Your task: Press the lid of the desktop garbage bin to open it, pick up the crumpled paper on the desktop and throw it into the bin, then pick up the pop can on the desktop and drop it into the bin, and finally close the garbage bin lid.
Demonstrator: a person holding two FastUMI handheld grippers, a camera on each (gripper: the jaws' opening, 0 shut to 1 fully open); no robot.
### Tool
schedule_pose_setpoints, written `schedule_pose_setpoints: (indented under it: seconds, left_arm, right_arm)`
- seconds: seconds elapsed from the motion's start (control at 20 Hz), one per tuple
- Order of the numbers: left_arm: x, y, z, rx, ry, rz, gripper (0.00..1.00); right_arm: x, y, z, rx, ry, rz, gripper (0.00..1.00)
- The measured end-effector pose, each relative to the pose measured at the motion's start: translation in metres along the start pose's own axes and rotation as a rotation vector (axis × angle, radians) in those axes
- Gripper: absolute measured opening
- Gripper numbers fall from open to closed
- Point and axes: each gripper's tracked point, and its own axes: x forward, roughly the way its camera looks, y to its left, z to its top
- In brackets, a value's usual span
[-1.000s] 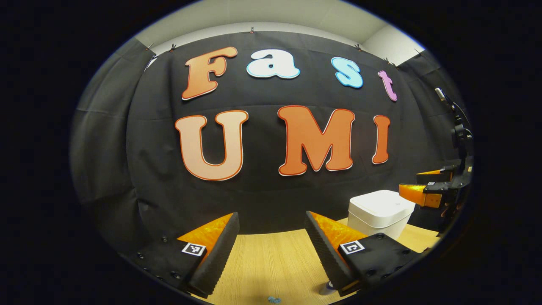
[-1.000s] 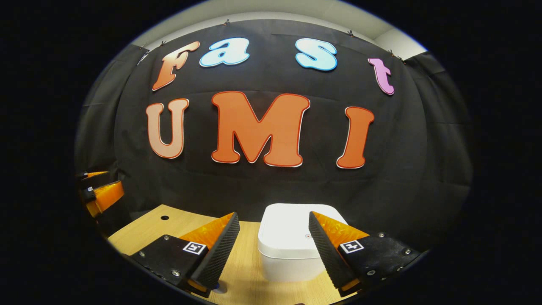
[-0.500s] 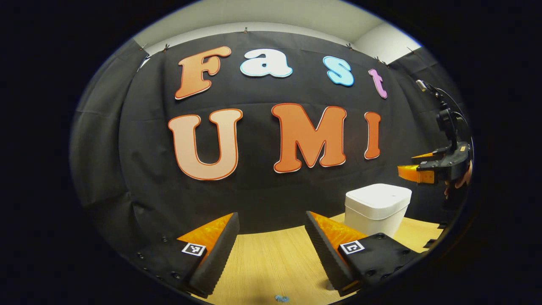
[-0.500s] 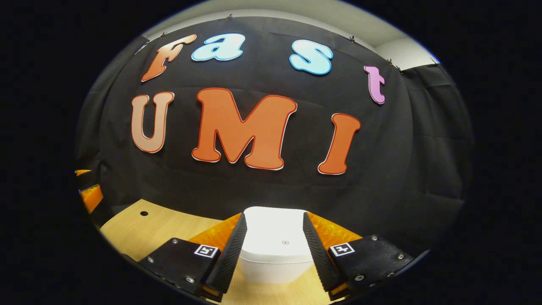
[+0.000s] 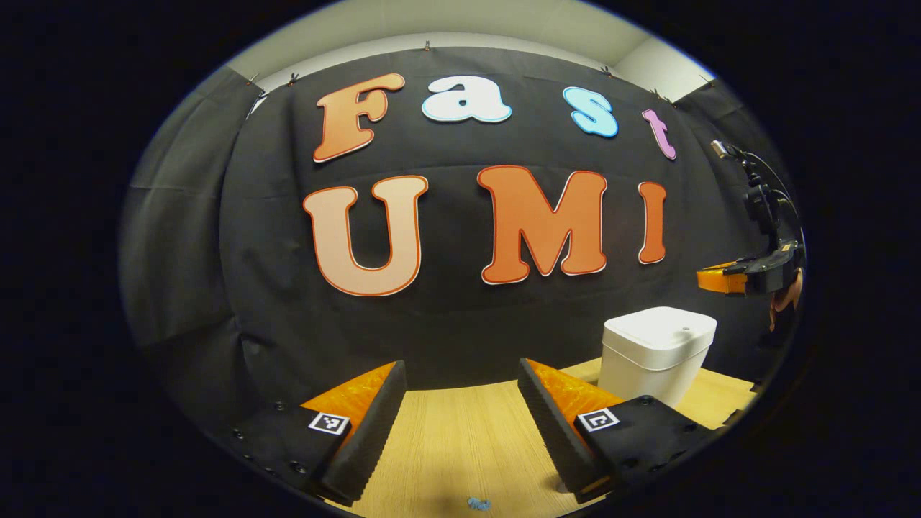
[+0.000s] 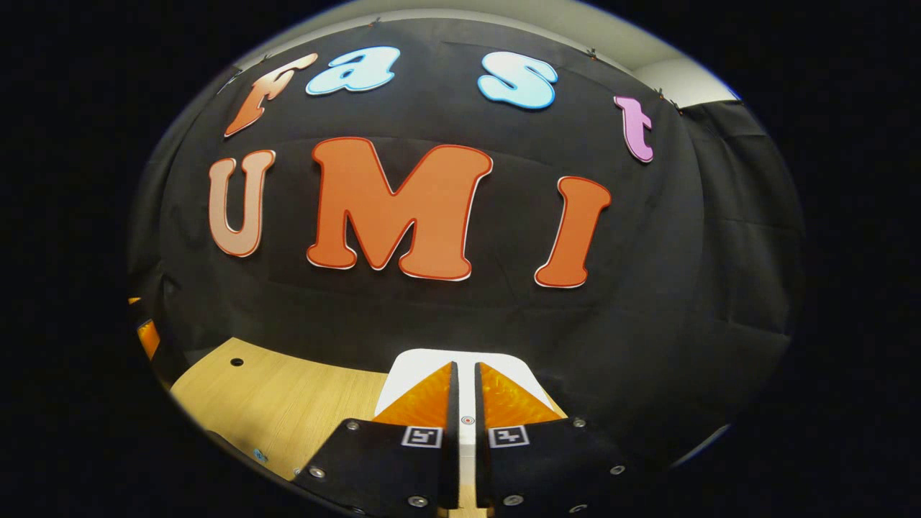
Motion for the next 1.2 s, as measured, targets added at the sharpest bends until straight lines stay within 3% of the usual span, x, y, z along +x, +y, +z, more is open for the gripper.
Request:
schedule_pose_setpoints:
  seconds: [0.1, 0.6, 1.2]
  left_arm:
    - [0.002, -0.003, -0.004, -0.001, 0.013, 0.011, 0.99]
    - [0.011, -0.017, -0.007, 0.025, 0.044, 0.033, 0.99]
    - [0.007, -0.023, -0.01, 0.038, 0.069, 0.039, 0.99]
  right_arm:
    - [0.007, 0.0, -0.005, 0.018, 0.015, 0.022, 0.01]
    - [0.04, -0.007, -0.035, 0.035, 0.09, 0.044, 0.01]
    - [0.041, 0.008, -0.084, 0.053, 0.208, 0.095, 0.01]
